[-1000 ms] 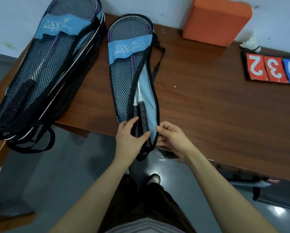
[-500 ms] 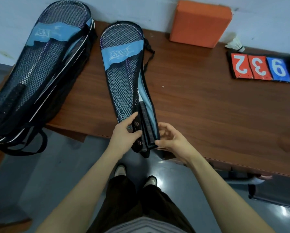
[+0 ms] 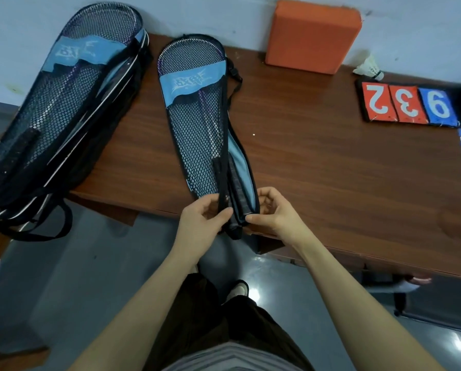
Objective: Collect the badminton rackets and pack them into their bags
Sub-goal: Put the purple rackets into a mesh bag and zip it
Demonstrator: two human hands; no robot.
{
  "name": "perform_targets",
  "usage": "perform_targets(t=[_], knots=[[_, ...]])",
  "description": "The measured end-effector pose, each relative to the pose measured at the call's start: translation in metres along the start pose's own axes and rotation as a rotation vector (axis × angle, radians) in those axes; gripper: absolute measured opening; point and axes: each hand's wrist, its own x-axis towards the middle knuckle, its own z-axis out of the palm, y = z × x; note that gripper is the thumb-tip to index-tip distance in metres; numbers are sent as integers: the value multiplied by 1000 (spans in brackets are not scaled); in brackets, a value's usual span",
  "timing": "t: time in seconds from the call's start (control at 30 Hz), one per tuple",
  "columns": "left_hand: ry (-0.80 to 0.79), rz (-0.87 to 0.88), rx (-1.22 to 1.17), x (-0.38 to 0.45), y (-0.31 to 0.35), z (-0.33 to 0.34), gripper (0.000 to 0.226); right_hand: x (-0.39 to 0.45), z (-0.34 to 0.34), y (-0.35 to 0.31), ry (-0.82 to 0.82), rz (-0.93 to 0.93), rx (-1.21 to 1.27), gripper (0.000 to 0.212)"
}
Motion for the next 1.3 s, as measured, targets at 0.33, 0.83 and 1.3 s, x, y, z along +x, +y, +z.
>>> perform_targets(t=[0.33,0.83,1.3], knots=[[35,40,99,9,11,7,19,-10,8,-5,105,-81,-204,66],[-90,230,425,26,-3,22,28,-11,-1,0,253,-84,-43,12],[-428,494,1186,89,-15,50,49,10,-42,13,648,49,-711,31]])
